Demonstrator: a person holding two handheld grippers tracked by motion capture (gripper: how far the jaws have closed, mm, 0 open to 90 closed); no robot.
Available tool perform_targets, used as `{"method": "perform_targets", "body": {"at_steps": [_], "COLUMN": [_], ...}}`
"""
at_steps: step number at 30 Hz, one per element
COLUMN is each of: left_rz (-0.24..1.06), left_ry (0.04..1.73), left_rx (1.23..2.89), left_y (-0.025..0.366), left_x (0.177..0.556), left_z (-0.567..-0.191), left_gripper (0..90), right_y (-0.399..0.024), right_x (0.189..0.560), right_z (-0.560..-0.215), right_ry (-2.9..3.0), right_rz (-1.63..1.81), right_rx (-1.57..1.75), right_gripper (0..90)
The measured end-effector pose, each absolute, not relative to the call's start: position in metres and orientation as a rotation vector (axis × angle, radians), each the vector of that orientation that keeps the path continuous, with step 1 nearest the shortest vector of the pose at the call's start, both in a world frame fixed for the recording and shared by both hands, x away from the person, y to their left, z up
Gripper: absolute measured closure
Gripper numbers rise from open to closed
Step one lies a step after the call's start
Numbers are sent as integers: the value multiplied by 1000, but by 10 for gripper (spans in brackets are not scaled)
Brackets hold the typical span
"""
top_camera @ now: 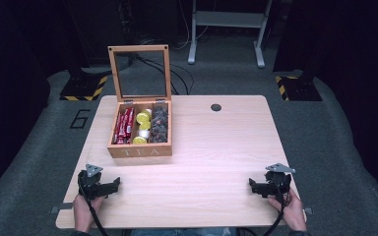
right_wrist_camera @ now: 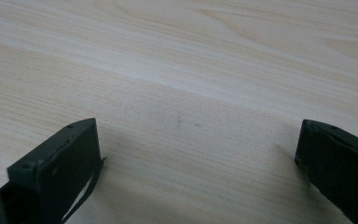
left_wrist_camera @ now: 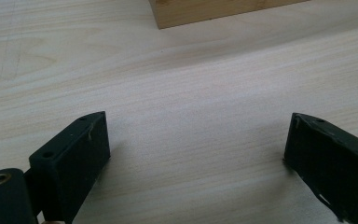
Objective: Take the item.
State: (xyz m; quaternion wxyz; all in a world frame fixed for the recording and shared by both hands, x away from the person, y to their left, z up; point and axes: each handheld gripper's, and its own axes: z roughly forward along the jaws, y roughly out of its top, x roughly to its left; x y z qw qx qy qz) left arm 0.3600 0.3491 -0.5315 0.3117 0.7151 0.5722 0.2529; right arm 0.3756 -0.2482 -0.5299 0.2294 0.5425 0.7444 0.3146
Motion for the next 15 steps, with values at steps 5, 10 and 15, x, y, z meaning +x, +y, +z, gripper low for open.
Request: {"method": "perform_targets", "body": {"at_steps": [5, 10, 15], "left_rz": [667, 659, 649], "left_ry": [1508, 1502, 1474], "left_rx": [1888, 1897, 1915], "left_y": [349, 350, 352], "left_x": [360, 360, 362], "left_z": [-532, -531, -531], "left_gripper": [69, 69, 52], "right_y": [-249, -250, -251], "right_x": [376, 378, 379], "right_z": [-530, -530, -530], "right_ry": [2057, 2060, 2073], "right_rz": [867, 875, 880], "right_rx": [1487, 1480, 1472], "right_gripper": [0, 0, 0]}}
